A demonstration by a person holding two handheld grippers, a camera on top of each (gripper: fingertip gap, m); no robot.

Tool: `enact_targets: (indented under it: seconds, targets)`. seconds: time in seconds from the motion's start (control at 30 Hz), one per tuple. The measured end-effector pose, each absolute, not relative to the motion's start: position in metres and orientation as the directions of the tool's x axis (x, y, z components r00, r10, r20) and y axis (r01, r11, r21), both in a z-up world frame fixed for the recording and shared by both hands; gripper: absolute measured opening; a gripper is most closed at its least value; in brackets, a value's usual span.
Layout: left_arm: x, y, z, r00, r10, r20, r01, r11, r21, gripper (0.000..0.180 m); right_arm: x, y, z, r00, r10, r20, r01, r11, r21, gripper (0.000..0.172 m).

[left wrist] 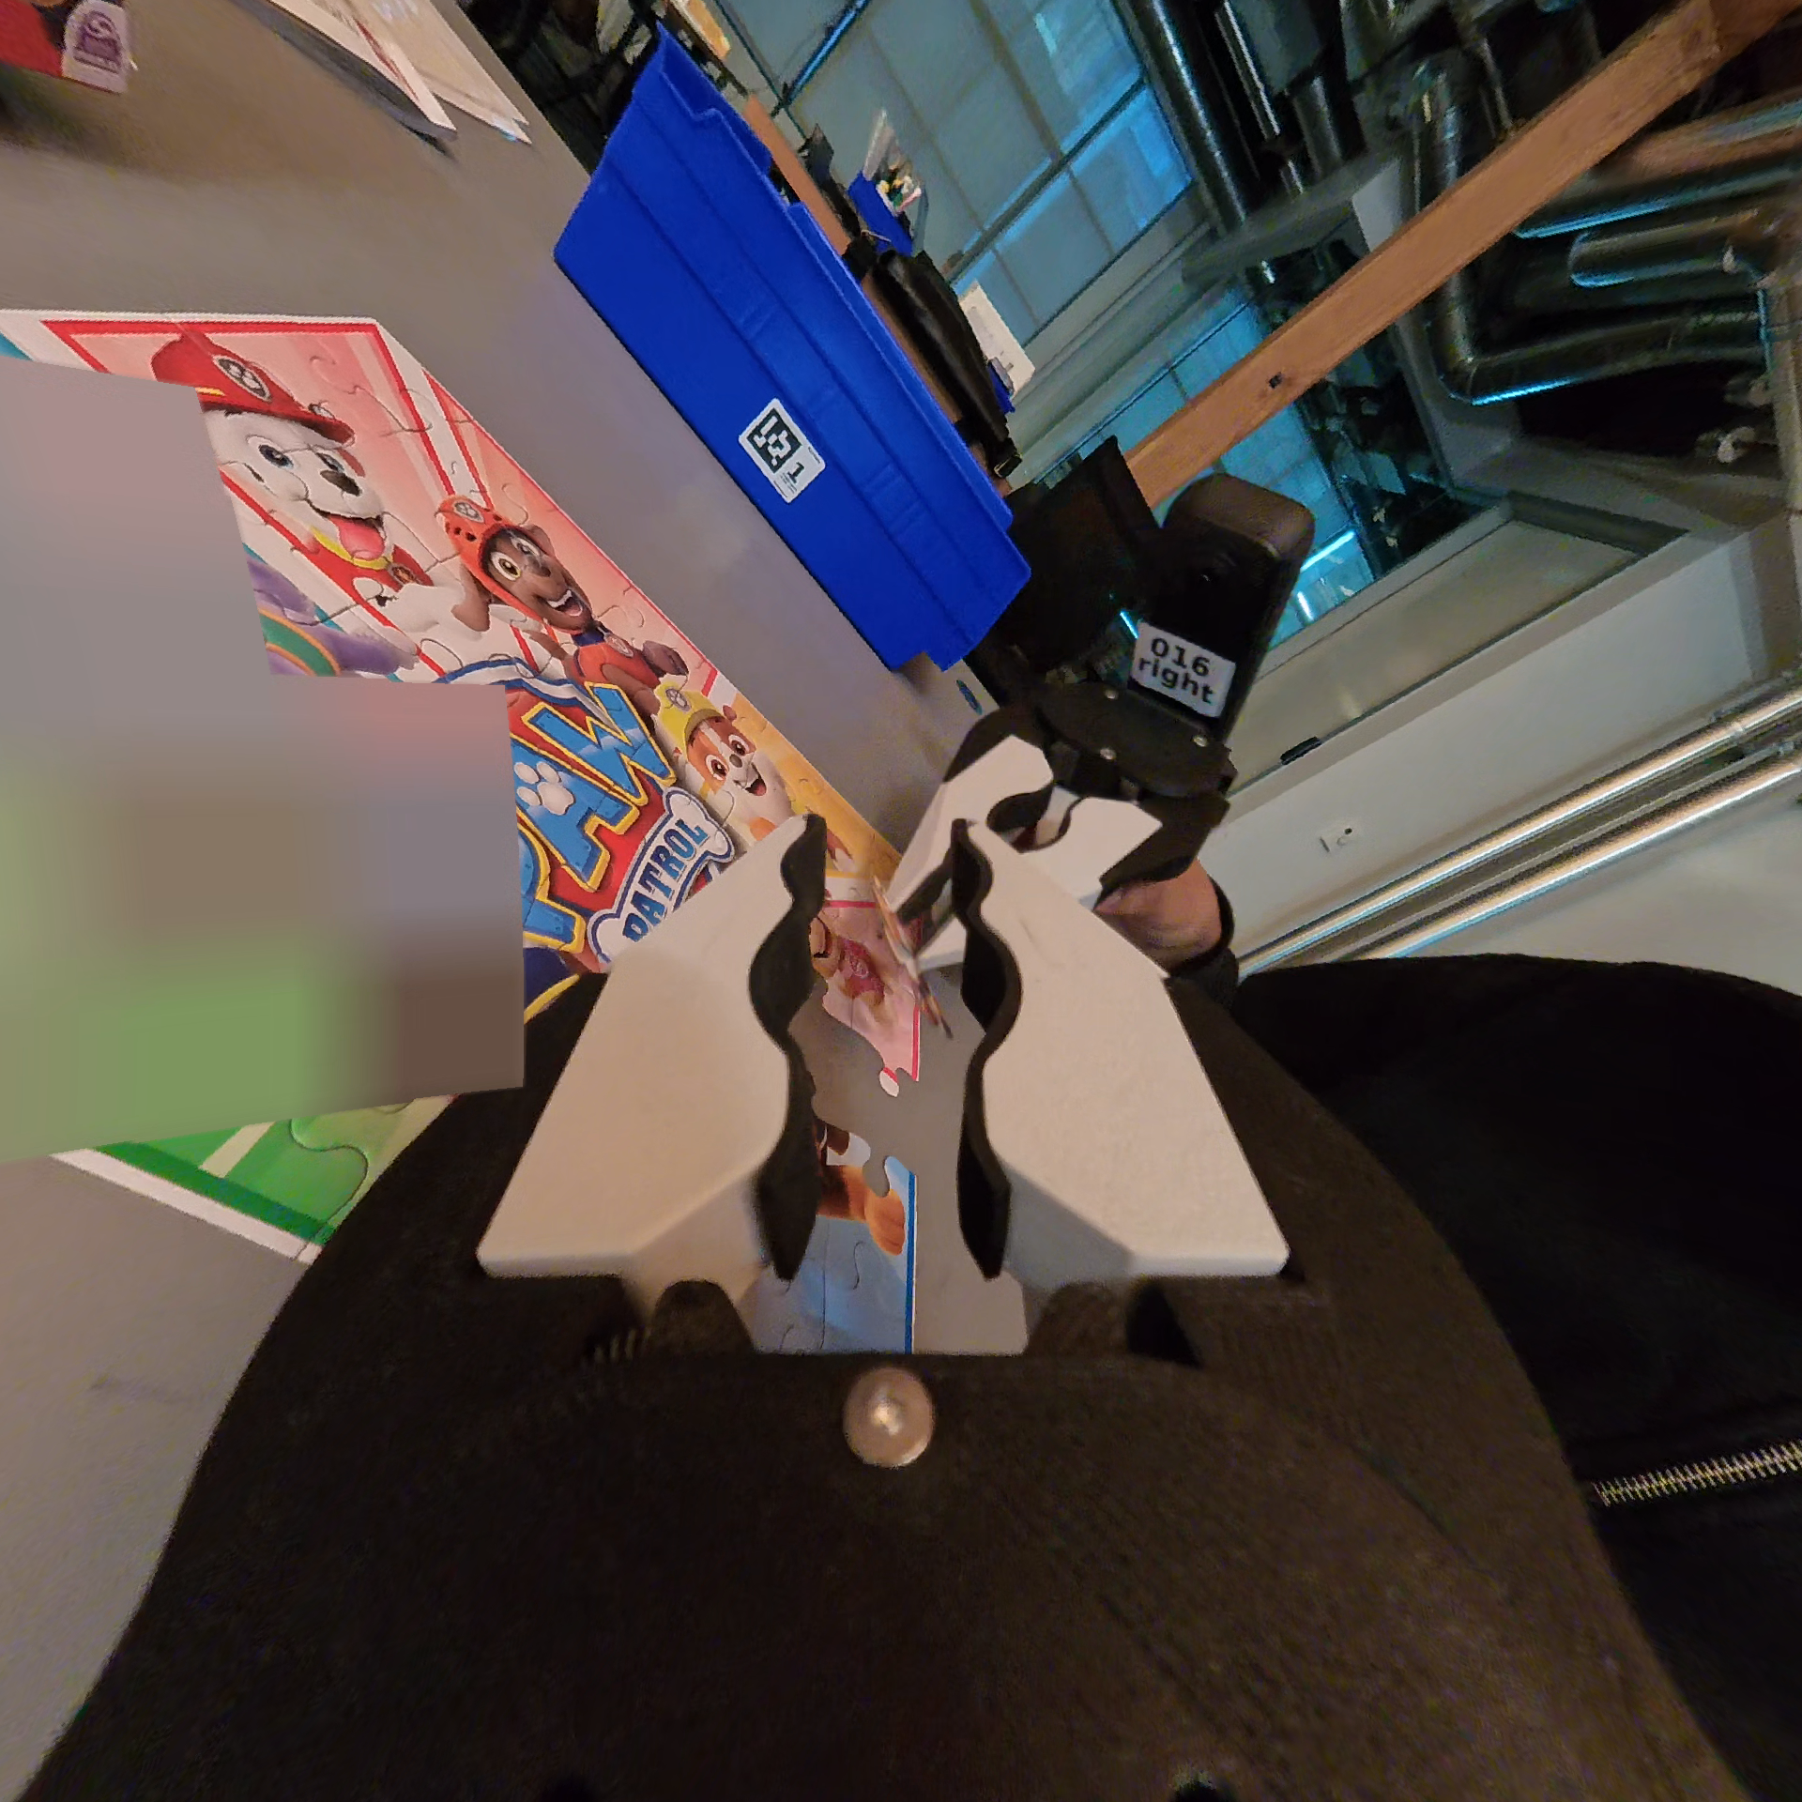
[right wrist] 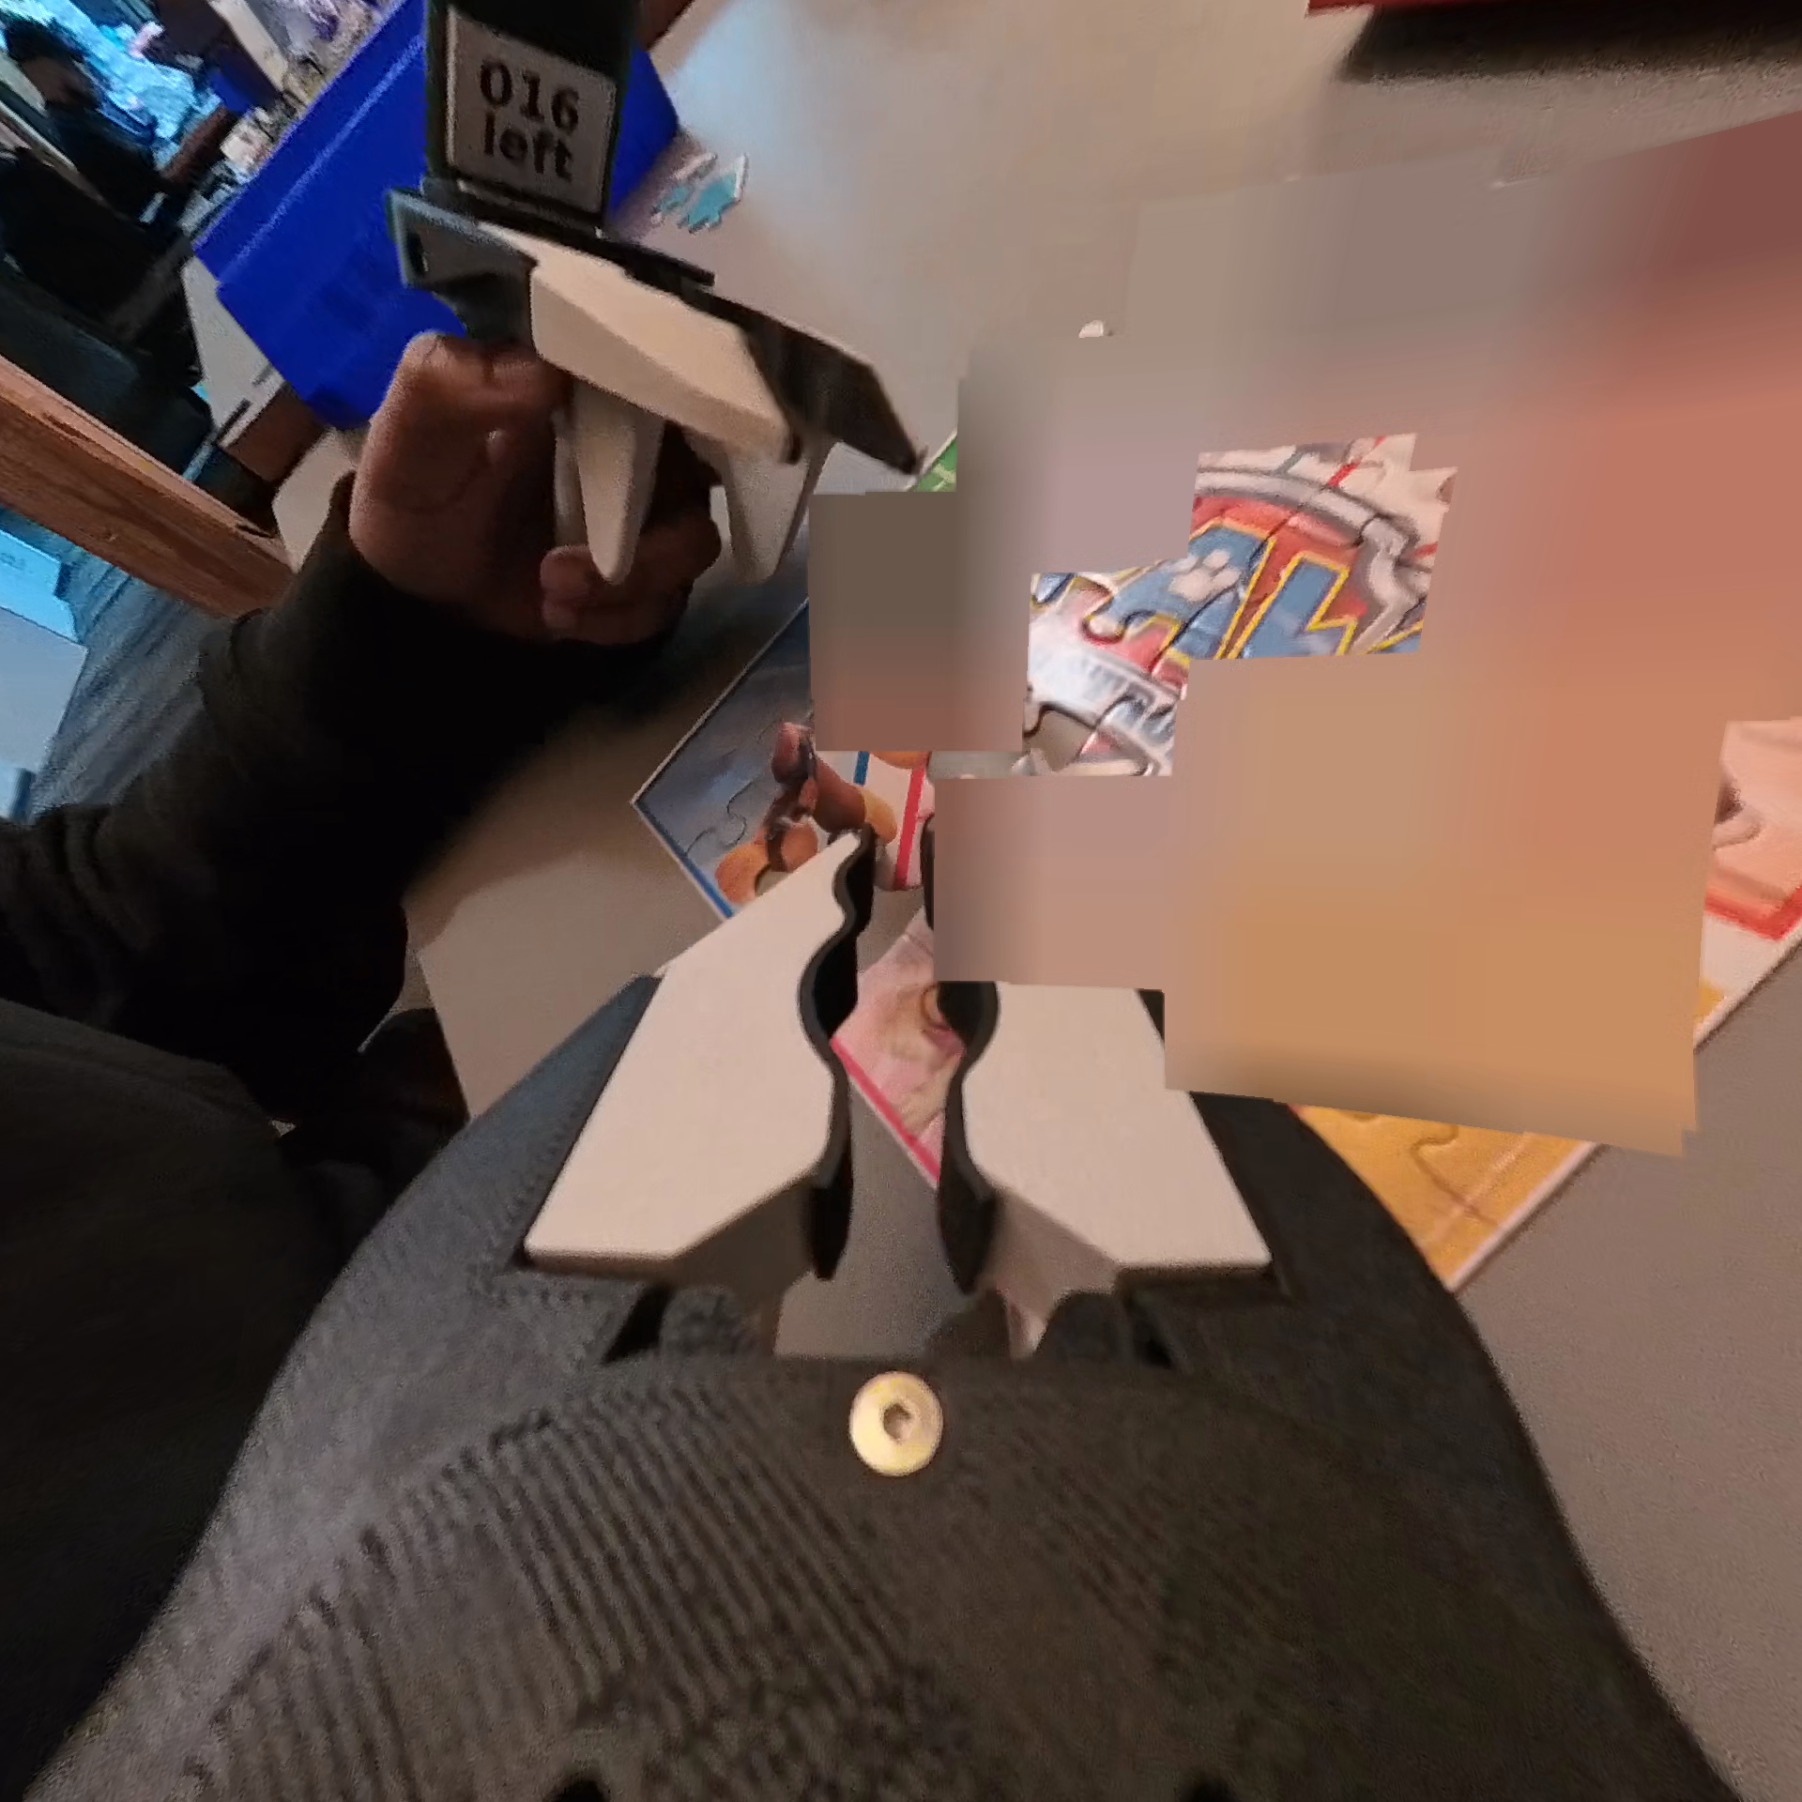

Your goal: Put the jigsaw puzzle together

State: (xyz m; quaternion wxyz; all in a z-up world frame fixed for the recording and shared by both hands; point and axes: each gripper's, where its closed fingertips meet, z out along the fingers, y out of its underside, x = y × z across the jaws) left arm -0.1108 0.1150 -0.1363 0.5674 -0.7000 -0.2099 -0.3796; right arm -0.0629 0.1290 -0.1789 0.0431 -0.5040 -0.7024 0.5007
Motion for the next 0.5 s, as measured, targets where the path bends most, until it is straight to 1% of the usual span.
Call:
enact_targets:
  seconds: [0.03, 0.13, 0.33, 0.5]
  targets:
    - [-0.11, 0.115, -0.137, 0.625, -0.137, 0.769, 0.723, -0.271, -0.636, 0.024, -0.061, 0.128, -0.181, -0.481, 0.765, -0.429, 0.671, 0.006, -0.741, 0.008]
    - [-0.11, 0.116, -0.138, 0.63, -0.132, 0.765, 0.719, -0.275, -0.639, 0.024, -0.059, 0.131, -0.19, -0.457, 0.803, -0.382, 0.687, 0.046, -0.725, 0.008]
    - [-0.111, 0.115, -0.138, 0.631, -0.127, 0.765, 0.72, -0.27, -0.639, 0.024, -0.056, 0.124, -0.194, -0.448, 0.781, -0.434, 0.714, 0.02, -0.7, 0.008]
    - [-0.111, 0.116, -0.139, 0.634, -0.125, 0.763, 0.716, -0.276, -0.641, 0.024, -0.055, 0.125, -0.194, -0.46, 0.787, -0.41, 0.711, 0.05, -0.702, 0.024]
